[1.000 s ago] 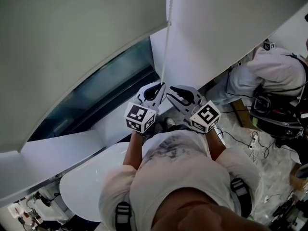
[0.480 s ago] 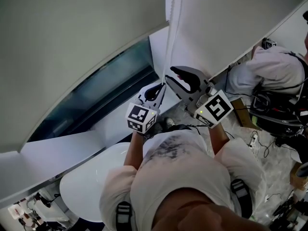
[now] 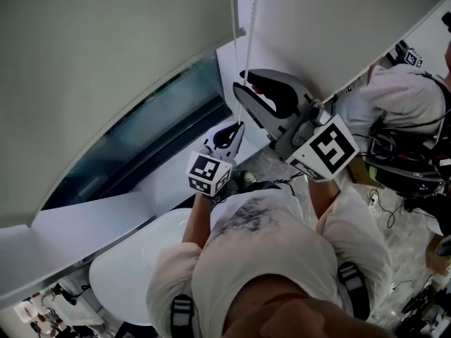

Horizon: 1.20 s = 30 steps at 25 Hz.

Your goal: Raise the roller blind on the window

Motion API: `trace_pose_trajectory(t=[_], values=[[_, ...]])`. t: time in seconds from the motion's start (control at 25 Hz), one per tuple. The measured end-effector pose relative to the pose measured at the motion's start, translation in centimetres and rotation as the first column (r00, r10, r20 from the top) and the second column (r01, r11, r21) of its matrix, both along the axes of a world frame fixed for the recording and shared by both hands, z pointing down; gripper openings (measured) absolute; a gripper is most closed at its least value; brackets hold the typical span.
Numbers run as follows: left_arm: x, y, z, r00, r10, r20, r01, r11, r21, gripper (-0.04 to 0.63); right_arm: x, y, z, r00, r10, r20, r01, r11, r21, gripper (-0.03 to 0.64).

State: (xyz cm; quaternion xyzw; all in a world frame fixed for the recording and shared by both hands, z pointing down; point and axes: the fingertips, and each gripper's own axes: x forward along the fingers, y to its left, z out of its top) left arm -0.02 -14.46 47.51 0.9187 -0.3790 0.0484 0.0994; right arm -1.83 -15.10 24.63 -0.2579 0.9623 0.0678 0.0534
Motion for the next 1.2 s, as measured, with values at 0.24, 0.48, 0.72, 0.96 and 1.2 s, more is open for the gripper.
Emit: trace_pose_trajectory(t=[0.24,0.48,0.72,0.96,1.2], values=[[0.0,0.1,0.0,1.0,-0.002,-0.009,0.002,1.0,0.004,0.009,0.3,0.2,-0.3,0.998,0.004,0.06,-0.001,0.999,-0.045,0.063],[-0.3,0.0,0.6,1.0,-0.007,-0.01,0.006,1.0,-0.006,0.009,0.0,0.6,0.3,0.997,0.028,0.076,-0.027,1.0,-0.014,0.063],[-0.2,0.5,2.9,1.0,-0.006,0.002,0.006,0.999,-0.04,0.009,0.1,0.7,2.7,0.998,0.046,0.044,-0.045,0.999,-0.025,0.062],[-0.5,0.8,5.4,1.0,-0.009,0.011,0.01,0.996,-0.084,0.009,-0.3,1.1,5.3,0.999,0.039,0.017,-0.038,0.997,-0.059,0.061],[-0.4,1.1,7.9,1.0,-0.008,0.017,0.01,0.993,-0.114,0.009,-0.5,1.3,7.8,0.999,0.033,-0.028,-0.035,0.997,-0.076,0.061]])
